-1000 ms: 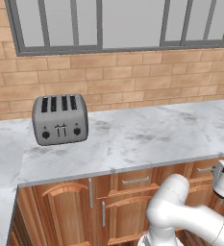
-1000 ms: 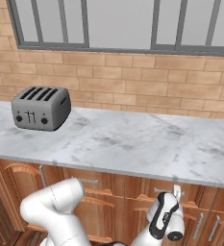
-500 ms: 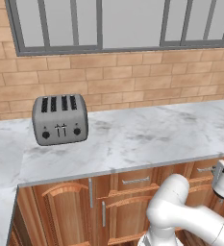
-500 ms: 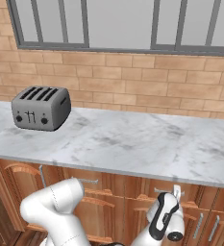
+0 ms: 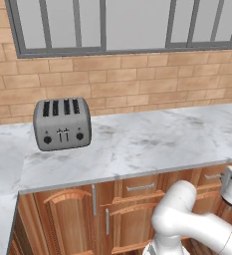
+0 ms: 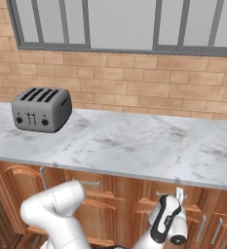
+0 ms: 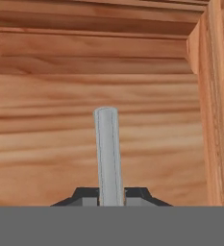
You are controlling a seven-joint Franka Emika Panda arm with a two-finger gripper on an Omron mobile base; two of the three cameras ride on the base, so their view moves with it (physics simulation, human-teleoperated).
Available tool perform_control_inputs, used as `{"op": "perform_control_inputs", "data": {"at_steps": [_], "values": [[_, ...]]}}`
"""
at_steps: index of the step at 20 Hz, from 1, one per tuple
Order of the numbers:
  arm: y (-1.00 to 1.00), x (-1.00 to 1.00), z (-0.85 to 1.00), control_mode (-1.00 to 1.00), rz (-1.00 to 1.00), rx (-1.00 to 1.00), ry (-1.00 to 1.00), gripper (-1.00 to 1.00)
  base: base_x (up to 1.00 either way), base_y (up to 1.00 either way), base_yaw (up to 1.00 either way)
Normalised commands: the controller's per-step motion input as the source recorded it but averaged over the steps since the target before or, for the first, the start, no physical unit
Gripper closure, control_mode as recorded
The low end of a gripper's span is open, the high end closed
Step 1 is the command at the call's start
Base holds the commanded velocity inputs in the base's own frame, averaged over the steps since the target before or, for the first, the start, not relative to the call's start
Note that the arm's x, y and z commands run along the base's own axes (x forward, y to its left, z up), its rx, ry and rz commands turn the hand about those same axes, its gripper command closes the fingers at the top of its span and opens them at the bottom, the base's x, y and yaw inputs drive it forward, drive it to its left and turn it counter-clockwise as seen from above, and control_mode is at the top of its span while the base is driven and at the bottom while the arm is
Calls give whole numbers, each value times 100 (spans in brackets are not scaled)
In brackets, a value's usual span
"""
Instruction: Take a straw from the drawer in front and place it inside the glass cup on the dining counter.
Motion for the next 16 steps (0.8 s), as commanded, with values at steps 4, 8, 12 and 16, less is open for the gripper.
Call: {"op": "perform_control_inputs", "data": {"at_steps": [4,8,12,16], "values": [[-3,-34,-3,-100,0,0,0,100,0,0,0],[-5,-34,-4,-100,0,0,0,100,0,0,0],[-5,-38,-2,-100,0,0,0,100,0,0,0],[-6,-36,-3,-100,0,0,0,100,0,0,0]]}}
